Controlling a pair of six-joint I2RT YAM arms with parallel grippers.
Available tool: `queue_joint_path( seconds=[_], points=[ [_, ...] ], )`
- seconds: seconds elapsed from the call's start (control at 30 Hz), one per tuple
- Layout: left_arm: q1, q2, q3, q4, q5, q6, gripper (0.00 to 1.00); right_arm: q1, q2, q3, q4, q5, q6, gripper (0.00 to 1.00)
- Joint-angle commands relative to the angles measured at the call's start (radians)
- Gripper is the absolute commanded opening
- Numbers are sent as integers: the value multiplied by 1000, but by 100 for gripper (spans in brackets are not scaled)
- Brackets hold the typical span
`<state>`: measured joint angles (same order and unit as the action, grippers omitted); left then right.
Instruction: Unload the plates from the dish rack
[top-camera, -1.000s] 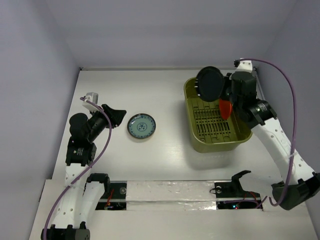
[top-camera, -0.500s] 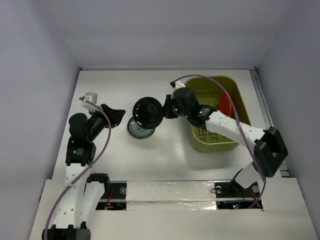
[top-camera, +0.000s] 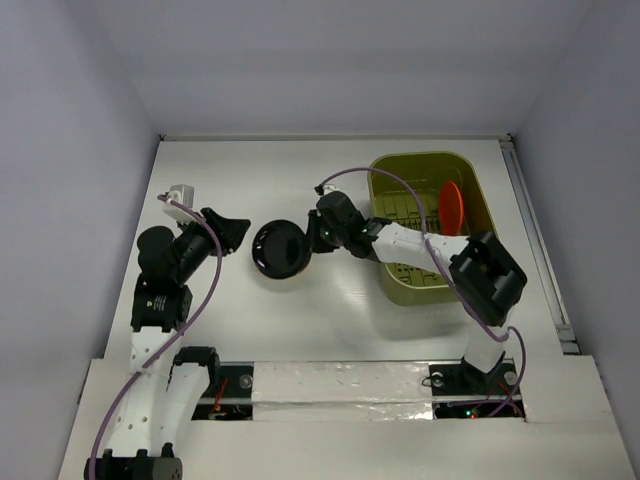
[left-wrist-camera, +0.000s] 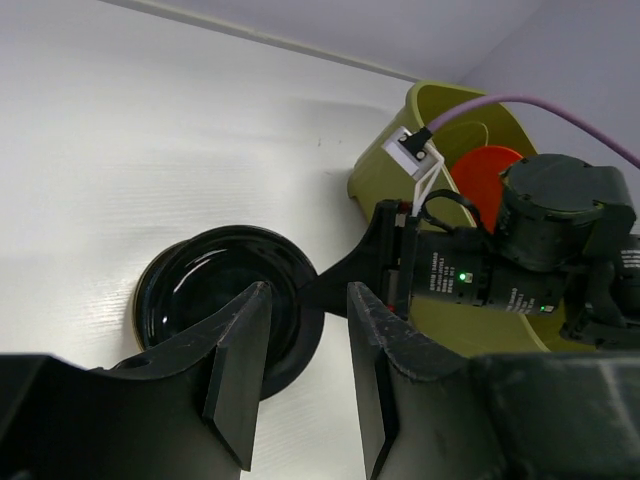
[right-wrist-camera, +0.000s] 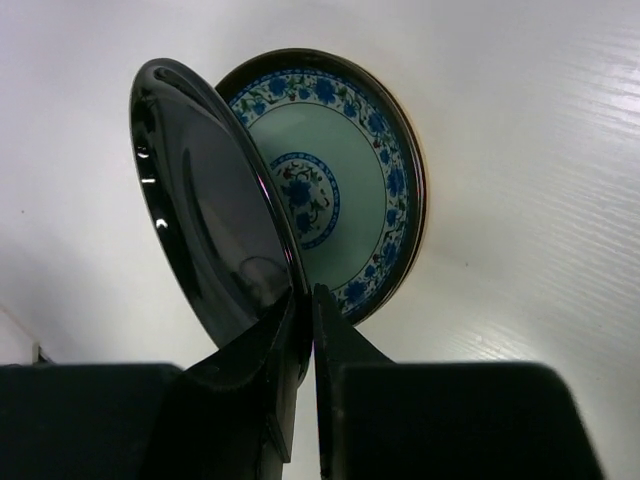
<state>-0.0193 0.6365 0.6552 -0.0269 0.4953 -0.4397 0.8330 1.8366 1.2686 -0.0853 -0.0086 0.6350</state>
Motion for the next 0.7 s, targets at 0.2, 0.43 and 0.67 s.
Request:
queue_joint_path(
  seconds=[0.2, 0.43, 0.67],
  points=[
    [4, -12, 17, 53, 23, -2, 34, 15, 3, 72, -10, 61, -14, 52],
    [4, -12, 15, 55, 26, -5, 34, 25, -69, 87, -94, 156, -70, 68],
    [4, -9, 14, 58, 31, -7, 34, 34, -253, 94, -232, 367, -133, 63]
  ],
)
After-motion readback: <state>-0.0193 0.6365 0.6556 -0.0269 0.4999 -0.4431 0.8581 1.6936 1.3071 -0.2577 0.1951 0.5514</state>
